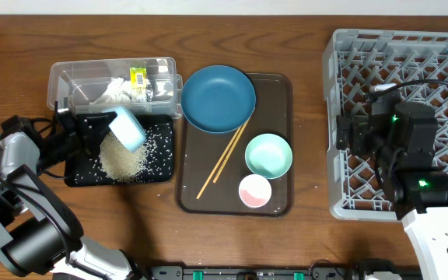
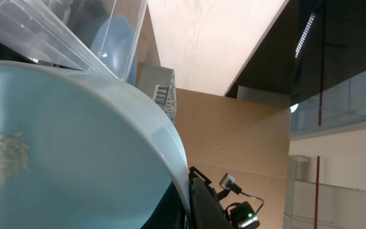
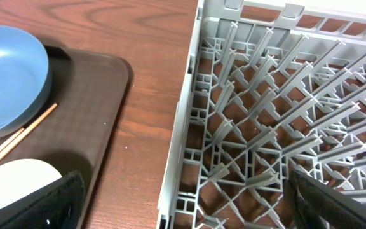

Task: Sort waste into correct bins and load items into the dishwasher rack
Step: 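Tip the white bowl over the black tray to pour out the rice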

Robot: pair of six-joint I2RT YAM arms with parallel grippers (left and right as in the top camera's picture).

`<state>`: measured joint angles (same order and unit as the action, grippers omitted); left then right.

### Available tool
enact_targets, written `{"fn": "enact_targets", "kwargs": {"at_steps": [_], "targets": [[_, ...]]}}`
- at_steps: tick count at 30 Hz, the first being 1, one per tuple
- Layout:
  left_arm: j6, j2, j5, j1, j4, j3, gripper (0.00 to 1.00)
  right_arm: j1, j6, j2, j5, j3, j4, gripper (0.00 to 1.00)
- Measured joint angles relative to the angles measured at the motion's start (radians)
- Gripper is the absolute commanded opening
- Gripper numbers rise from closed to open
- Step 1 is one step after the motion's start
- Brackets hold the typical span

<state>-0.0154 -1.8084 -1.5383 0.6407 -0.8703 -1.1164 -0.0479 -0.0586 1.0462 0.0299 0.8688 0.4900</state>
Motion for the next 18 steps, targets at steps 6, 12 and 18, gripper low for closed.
{"fn": "enact_targets", "kwargs": {"at_steps": [6, 12, 18], "targets": [[-0.063, 0.000, 0.184, 0.000, 0.026, 0.000, 0.06, 0.000, 0.000, 0.000, 0.000, 0.000, 0.000, 0.99], [0.019, 0.000, 0.078, 0.000, 0.011, 0.001, 0.06, 0.000, 0.000, 0.000, 0.000, 0.000, 0.000, 0.99], [0.055, 0.000, 0.085, 0.000, 0.016, 0.001, 0.06, 0.000, 0.000, 0.000, 0.000, 0.000, 0.000, 0.99]]}}
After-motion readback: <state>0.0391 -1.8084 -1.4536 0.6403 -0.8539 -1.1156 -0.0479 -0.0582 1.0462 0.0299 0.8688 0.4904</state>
